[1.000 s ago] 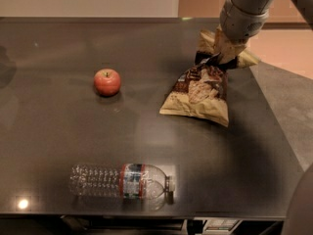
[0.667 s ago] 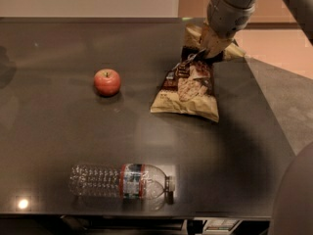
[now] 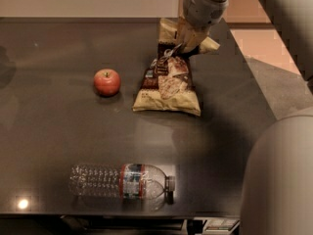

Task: Move brown chip bag near apple

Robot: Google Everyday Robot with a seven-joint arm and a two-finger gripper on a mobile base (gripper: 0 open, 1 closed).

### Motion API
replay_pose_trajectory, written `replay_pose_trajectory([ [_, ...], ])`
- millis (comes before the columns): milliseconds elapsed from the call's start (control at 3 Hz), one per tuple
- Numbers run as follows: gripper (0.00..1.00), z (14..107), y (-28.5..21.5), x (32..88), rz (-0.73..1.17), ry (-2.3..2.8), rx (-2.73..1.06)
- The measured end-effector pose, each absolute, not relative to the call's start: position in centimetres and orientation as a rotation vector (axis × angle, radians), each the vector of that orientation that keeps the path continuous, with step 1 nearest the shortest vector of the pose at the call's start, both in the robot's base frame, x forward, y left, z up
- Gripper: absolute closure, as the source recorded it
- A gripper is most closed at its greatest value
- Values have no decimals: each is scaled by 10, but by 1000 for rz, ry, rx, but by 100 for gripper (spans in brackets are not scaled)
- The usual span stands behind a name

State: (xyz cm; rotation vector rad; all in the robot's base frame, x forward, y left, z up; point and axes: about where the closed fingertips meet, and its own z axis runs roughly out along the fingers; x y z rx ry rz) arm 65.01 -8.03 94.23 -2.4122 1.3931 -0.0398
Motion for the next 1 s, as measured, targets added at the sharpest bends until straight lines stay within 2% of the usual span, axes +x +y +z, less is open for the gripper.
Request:
replay_pose_trajectory([
  [667,100,941,-39,657,21,1311,-2433],
  [1000,82,939,-25,660,30,1297,-2433],
])
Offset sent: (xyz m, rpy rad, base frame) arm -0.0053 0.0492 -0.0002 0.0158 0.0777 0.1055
